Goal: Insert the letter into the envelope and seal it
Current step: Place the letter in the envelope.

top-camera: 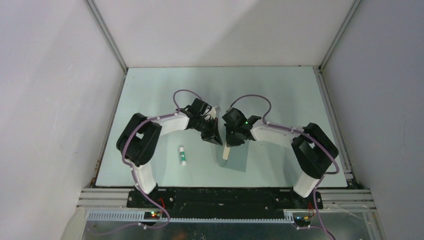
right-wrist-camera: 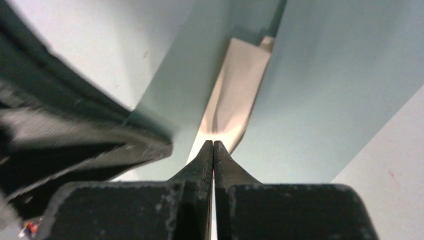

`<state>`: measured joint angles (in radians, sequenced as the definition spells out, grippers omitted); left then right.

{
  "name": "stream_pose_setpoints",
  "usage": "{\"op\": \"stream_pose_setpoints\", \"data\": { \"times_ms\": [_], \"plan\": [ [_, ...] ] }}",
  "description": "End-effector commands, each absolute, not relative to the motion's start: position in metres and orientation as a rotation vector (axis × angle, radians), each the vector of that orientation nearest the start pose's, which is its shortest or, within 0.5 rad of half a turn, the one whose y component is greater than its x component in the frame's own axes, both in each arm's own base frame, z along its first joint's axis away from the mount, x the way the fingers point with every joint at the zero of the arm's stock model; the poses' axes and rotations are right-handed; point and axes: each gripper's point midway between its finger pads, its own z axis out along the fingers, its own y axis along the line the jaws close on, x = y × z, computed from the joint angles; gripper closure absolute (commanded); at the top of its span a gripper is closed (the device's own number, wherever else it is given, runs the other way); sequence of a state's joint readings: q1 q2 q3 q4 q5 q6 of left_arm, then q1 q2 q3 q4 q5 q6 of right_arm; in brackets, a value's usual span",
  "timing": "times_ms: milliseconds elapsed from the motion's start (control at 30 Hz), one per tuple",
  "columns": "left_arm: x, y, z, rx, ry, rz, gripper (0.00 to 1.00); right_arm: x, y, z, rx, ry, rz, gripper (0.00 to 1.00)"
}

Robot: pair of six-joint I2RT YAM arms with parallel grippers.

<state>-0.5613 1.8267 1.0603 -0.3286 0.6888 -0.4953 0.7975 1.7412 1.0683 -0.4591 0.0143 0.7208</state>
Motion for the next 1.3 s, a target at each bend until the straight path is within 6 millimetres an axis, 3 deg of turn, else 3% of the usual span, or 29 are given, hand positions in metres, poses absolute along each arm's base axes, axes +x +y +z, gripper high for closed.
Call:
{"op": "stream_pose_setpoints", "data": {
  "times_ms": [0,133,333,500,767,933,1133,1267],
  "plan": [
    [0.244,-0.310,0.077,0.414,2.704,-1.301,1.00,0.238,0.310,0.073,-0.163,2.665,0.651,1.00],
    [0.243,-0.309,0.076,0.413,2.706,-1.301,1.00,0.229,0.331,0.085,-0.185,2.639,0.832,1.00],
    [0.243,-0.308,0.074,0.412,2.709,-1.296,1.00,0.218,0.333,0.061,-0.186,2.709,0.799,1.00],
    [0.242,-0.308,0.072,0.411,2.717,-1.294,1.00,0.209,0.328,0.034,-0.174,2.772,0.770,1.00],
    [0.240,-0.307,0.068,0.411,2.724,-1.296,1.00,0.208,0.317,0.014,-0.134,2.817,0.679,1.00],
    [0.240,-0.307,0.069,0.414,2.723,-1.294,1.00,0.211,0.305,0.007,-0.081,2.828,0.580,1.00],
    [0.238,-0.304,0.069,0.416,2.731,-1.285,1.00,0.218,0.271,-0.003,0.032,2.831,0.355,1.00],
    [0.237,-0.305,0.072,0.420,2.723,-1.287,1.00,0.220,0.277,0.008,0.011,2.798,0.413,1.00]
  ]
}}
